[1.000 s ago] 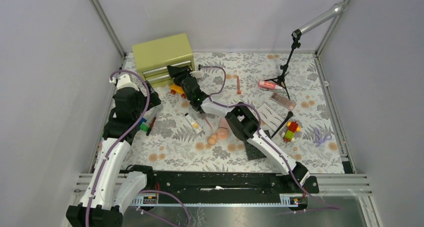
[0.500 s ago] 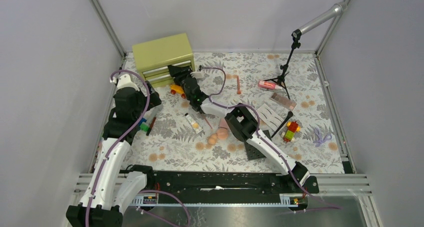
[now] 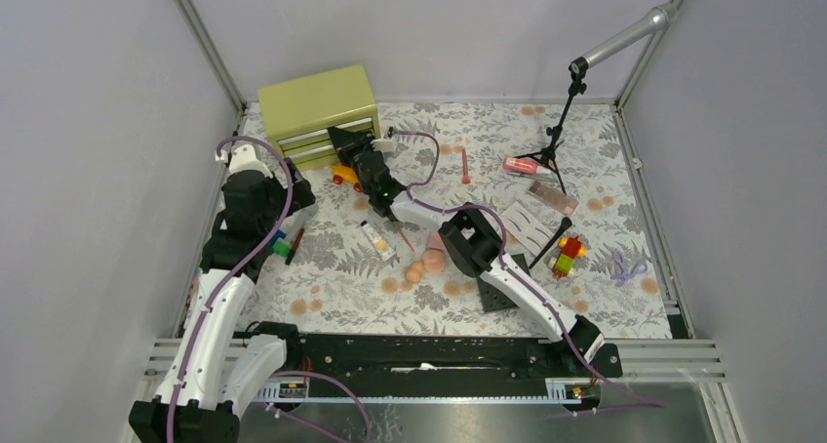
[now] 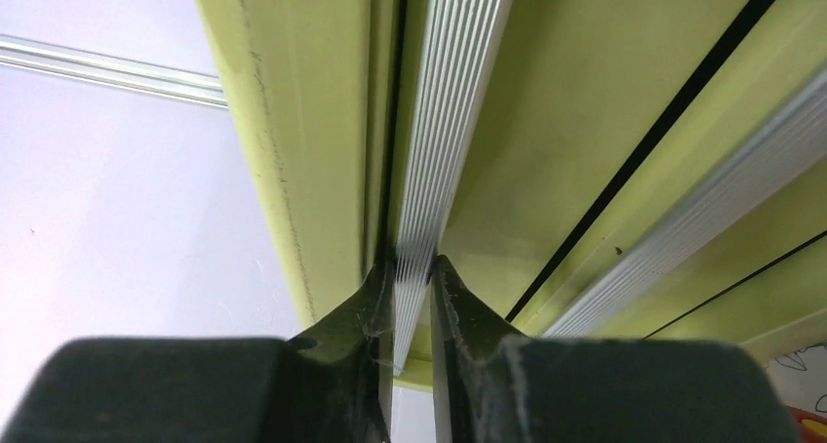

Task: Organize the makeup
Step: Open the drawer in the storage box.

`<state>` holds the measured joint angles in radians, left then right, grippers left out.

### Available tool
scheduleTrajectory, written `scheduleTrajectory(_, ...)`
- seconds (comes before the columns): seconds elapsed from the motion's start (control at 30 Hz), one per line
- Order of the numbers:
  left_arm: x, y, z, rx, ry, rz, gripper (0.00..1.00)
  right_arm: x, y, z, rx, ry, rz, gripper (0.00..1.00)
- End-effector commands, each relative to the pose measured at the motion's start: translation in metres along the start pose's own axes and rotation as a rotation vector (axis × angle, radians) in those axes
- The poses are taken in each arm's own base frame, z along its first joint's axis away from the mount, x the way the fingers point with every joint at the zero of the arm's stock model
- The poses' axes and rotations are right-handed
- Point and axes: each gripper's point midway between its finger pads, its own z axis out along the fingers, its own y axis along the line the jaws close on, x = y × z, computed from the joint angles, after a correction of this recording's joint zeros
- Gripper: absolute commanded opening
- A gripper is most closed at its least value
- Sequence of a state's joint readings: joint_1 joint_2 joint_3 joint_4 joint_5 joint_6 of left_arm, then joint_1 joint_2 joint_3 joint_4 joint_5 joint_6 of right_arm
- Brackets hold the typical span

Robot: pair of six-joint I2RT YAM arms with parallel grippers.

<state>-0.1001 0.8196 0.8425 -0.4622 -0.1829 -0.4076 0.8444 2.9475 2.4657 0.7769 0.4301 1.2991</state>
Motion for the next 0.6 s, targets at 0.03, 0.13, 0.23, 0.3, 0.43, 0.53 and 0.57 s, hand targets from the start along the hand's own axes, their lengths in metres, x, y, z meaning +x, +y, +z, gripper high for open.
scheduleTrajectory(0.03,-0.024,-0.011,-0.006,0.042,-0.066,0.0,0.99,-0.023,0.017,0.009,-0.036,-0.092,0.04,0.09)
scheduleTrajectory(0.13,-0.024,-0.01,-0.005,0.041,-0.066,0.0,0.99,-0.025,0.02,0.007,-0.044,-0.095,0.037,0.0)
scheduleTrajectory(0.23,-0.024,-0.011,-0.005,0.042,-0.065,0.0,0.99,-0.025,0.026,0.003,-0.071,-0.092,0.033,0.0)
scheduleTrajectory(0.3,-0.024,-0.011,-0.005,0.042,-0.065,0.0,0.99,-0.025,0.028,-0.001,-0.082,-0.083,0.032,0.0)
scheduleTrajectory(0.43,-0.022,-0.011,-0.004,0.042,-0.06,0.002,0.99,-0.027,0.035,-0.012,-0.103,-0.077,0.013,0.0)
scheduleTrajectory(0.53,-0.022,-0.011,-0.004,0.043,-0.059,0.003,0.99,-0.03,0.043,-0.019,-0.112,-0.074,-0.002,0.0)
scheduleTrajectory(0.57,-0.022,-0.011,-0.004,0.043,-0.059,0.003,0.99,-0.029,0.042,-0.022,-0.109,-0.07,-0.008,0.0)
